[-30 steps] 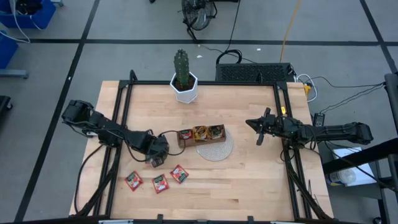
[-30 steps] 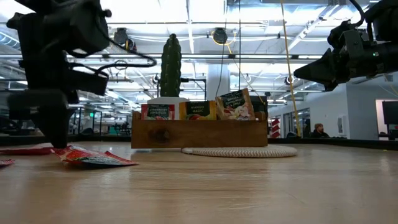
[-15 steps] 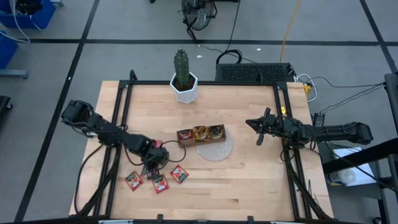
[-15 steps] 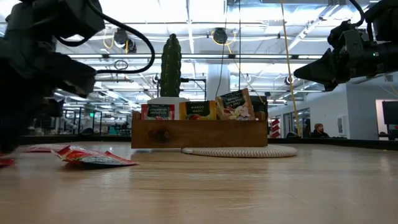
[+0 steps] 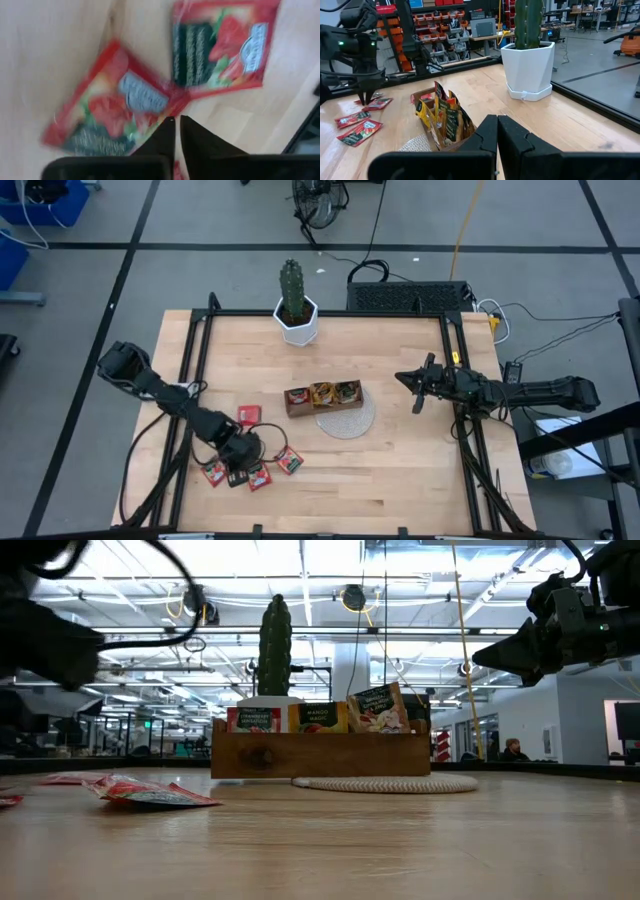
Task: Pick & Place Tea
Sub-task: Put the red tea bag into the left section of the wooden organizer
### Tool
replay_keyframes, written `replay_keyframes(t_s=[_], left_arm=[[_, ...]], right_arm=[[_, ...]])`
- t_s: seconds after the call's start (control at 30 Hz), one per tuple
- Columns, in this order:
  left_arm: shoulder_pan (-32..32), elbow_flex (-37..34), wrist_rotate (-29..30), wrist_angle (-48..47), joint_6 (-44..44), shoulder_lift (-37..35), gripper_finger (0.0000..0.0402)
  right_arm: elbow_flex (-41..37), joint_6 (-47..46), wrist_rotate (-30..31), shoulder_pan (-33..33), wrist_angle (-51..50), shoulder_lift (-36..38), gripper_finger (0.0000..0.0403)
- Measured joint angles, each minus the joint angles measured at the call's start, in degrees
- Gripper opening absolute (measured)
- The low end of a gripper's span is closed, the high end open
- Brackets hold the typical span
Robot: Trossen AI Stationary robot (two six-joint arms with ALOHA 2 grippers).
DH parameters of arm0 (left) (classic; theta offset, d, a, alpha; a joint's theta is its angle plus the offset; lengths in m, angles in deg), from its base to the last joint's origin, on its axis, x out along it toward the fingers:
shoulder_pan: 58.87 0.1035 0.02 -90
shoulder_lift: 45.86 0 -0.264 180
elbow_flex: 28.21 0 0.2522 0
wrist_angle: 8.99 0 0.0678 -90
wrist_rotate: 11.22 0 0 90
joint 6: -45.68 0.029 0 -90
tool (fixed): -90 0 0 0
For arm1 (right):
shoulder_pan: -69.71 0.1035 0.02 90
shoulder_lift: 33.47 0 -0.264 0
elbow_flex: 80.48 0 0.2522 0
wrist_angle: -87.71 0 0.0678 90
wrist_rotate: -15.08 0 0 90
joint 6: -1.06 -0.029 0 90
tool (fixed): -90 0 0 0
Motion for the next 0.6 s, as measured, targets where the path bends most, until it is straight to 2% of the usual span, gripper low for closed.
replay_keyframes(t_s=[0.17, 0.37, 0.47, 0.6], left_arm=[[-2.38, 0.00, 0.73, -0.20, -9.25, 0.00, 0.0086], [-3.39, 0.00, 3.70, -0.99, -15.60, 0.00, 0.0154], [-3.27, 0.00, 6.84, -0.83, -20.70, 0.00, 0.0181], [-2.10, 0.00, 7.46, -0.77, -24.37, -0.02, 0.0206]], right_arm=[[0.00, -0.01, 0.00, -0.01, 0.00, 0.00, 0.0000], [0.00, 0.00, 0.01, 0.00, 0.00, 0.00, 0.0000], [0.00, -0.01, 0.01, 0.00, 0.00, 0.00, 0.0000], [0.00, 0.02, 0.02, 0.01, 0.00, 0.00, 0.0000]])
